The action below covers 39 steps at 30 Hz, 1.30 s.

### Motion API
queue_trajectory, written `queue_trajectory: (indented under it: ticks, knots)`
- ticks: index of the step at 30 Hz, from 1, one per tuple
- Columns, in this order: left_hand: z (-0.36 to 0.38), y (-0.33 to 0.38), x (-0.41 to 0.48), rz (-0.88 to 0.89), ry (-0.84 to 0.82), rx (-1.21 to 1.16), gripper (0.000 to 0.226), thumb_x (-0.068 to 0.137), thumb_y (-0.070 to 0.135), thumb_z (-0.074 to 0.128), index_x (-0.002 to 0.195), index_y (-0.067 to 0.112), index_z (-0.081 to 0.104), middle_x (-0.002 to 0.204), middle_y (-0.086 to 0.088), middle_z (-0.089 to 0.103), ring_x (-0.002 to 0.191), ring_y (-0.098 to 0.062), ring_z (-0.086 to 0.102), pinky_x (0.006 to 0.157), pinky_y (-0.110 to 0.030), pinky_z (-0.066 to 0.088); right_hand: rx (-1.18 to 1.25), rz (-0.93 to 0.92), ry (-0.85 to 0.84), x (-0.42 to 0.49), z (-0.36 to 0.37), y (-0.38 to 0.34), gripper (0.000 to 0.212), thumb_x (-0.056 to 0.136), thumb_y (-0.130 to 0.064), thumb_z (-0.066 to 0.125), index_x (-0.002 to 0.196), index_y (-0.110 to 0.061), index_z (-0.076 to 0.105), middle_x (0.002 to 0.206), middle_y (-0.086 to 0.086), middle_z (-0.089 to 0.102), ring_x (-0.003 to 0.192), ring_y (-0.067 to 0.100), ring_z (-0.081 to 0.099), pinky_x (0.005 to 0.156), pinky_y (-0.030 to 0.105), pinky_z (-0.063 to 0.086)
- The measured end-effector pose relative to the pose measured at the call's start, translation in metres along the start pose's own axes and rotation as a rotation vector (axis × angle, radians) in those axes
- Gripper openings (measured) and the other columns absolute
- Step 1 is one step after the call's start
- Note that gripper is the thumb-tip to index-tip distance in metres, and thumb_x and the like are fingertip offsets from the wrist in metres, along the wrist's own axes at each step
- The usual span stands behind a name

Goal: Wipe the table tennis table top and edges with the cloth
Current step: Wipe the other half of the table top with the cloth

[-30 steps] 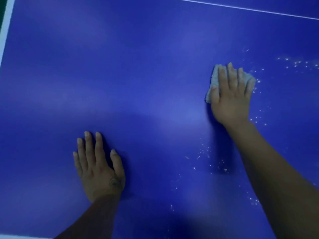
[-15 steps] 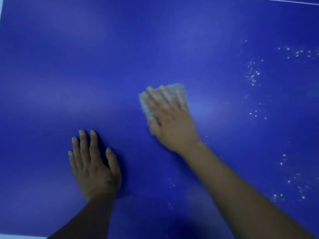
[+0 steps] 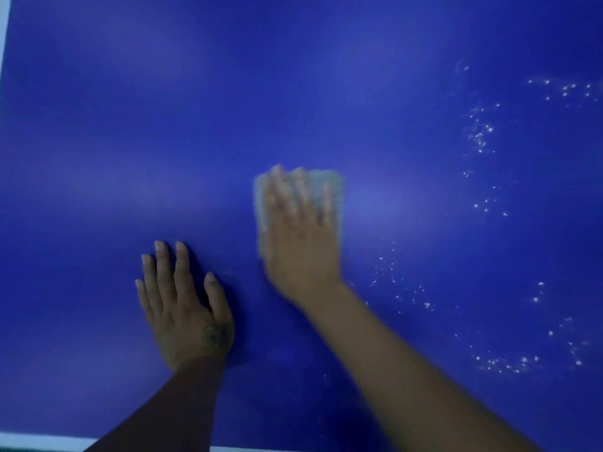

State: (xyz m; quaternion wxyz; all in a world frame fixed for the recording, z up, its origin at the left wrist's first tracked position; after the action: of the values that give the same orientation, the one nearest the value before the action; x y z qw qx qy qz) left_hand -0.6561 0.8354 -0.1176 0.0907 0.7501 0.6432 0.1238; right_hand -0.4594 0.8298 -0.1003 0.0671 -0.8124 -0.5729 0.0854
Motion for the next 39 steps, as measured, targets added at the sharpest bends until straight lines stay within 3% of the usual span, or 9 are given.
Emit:
queue_trajectory:
  ticks: [2, 5, 7, 12, 18, 24, 28, 34, 39]
  knots:
    - [0.000, 0.000, 0.000, 0.007, 0.010, 0.002, 0.062, 0.109, 0.032, 0.044, 0.166, 0.008, 0.039, 0.176, -0.012, 0.028, 0.166, -0.032, 0.019, 0.134, -0.056, 0.014, 0.016, -0.172, -0.048, -0.028, 0.010, -0.037, 0.067, 0.110, -0.039, 0.040, 0.170, -0.017, 0.022, 0.179, 0.003, 0.014, 0.166, 0.029, 0.009, 0.130, 0.062, 0.009]
    - [-0.001, 0.002, 0.000, -0.002, 0.007, 0.000, 0.061, 0.110, 0.031, 0.044, 0.166, 0.008, 0.039, 0.176, -0.013, 0.028, 0.166, -0.032, 0.018, 0.134, -0.056, 0.013, 0.067, -0.275, -0.070, -0.047, 0.010, -0.018, 0.060, 0.112, -0.036, 0.038, 0.169, -0.020, 0.027, 0.177, 0.001, 0.024, 0.164, 0.027, 0.019, 0.131, 0.059, 0.015]
    - [-0.001, 0.002, -0.001, -0.014, -0.004, -0.008, 0.061, 0.110, 0.033, 0.043, 0.166, 0.009, 0.037, 0.177, -0.010, 0.025, 0.167, -0.030, 0.015, 0.135, -0.054, 0.010, 0.050, -0.169, -0.031, -0.047, 0.002, 0.031, 0.057, 0.112, -0.032, 0.039, 0.167, -0.017, 0.033, 0.174, 0.006, 0.030, 0.162, 0.033, 0.026, 0.129, 0.063, 0.019]
    - [-0.003, 0.001, -0.001, -0.006, -0.008, -0.006, 0.062, 0.111, 0.035, 0.040, 0.168, 0.010, 0.035, 0.178, -0.009, 0.023, 0.167, -0.027, 0.012, 0.135, -0.054, 0.010, -0.050, 0.238, -0.024, -0.042, -0.031, 0.164, 0.061, 0.113, -0.036, 0.026, 0.171, -0.015, 0.019, 0.179, 0.011, 0.012, 0.165, 0.038, 0.008, 0.130, 0.061, 0.012]
    - [0.002, -0.002, -0.002, 0.009, 0.002, 0.002, 0.061, 0.113, 0.035, 0.038, 0.169, 0.013, 0.033, 0.179, -0.008, 0.021, 0.168, -0.026, 0.010, 0.135, -0.054, 0.009, -0.041, 0.458, 0.001, -0.023, -0.024, 0.111, 0.064, 0.112, -0.041, 0.019, 0.172, -0.021, 0.009, 0.180, 0.007, 0.003, 0.166, 0.035, 0.000, 0.131, 0.061, 0.005]
    - [0.004, -0.004, -0.003, 0.031, 0.061, 0.031, 0.057, 0.113, 0.032, 0.041, 0.166, 0.012, 0.038, 0.177, -0.011, 0.028, 0.166, -0.029, 0.018, 0.135, -0.053, 0.012, 0.017, 0.039, 0.018, -0.047, 0.018, -0.046, 0.063, 0.112, -0.044, 0.033, 0.171, -0.022, 0.021, 0.179, 0.003, 0.016, 0.166, 0.030, 0.010, 0.131, 0.058, 0.013]
    - [0.002, -0.004, -0.003, 0.035, 0.060, 0.013, 0.057, 0.112, 0.031, 0.044, 0.165, 0.012, 0.039, 0.176, -0.011, 0.029, 0.165, -0.032, 0.021, 0.135, -0.053, 0.012, 0.016, -0.018, 0.021, -0.076, 0.011, -0.001, 0.060, 0.110, -0.041, 0.043, 0.168, -0.025, 0.033, 0.176, 0.000, 0.027, 0.165, 0.027, 0.019, 0.131, 0.057, 0.016]
    - [-0.004, -0.002, -0.004, 0.007, 0.023, 0.000, 0.058, 0.114, 0.033, 0.039, 0.167, 0.012, 0.037, 0.178, -0.010, 0.025, 0.167, -0.031, 0.015, 0.135, -0.053, 0.011, -0.135, 0.416, -0.034, -0.115, -0.028, 0.127, 0.062, 0.113, -0.048, 0.030, 0.171, -0.029, 0.021, 0.179, 0.008, 0.009, 0.165, 0.038, 0.007, 0.130, 0.065, 0.005]
    - [-0.003, -0.003, -0.003, 0.000, 0.013, 0.002, 0.058, 0.113, 0.034, 0.038, 0.167, 0.012, 0.036, 0.178, -0.010, 0.024, 0.167, -0.031, 0.015, 0.135, -0.054, 0.011, -0.067, 0.617, -0.033, -0.086, -0.019, 0.096, 0.062, 0.114, -0.047, 0.024, 0.172, -0.030, 0.009, 0.179, 0.012, -0.001, 0.165, 0.037, -0.003, 0.130, 0.064, -0.001]
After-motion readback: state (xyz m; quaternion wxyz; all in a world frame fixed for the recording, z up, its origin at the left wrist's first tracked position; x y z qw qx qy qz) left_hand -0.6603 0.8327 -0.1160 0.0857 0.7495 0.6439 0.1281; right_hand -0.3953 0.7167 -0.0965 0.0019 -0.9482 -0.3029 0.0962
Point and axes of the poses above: each hand's wrist, its own x-axis towards the middle knuckle, its own z-axis out of the palm, y = z × x, the point moved 2 cm from there along x, towards the middle knuckle
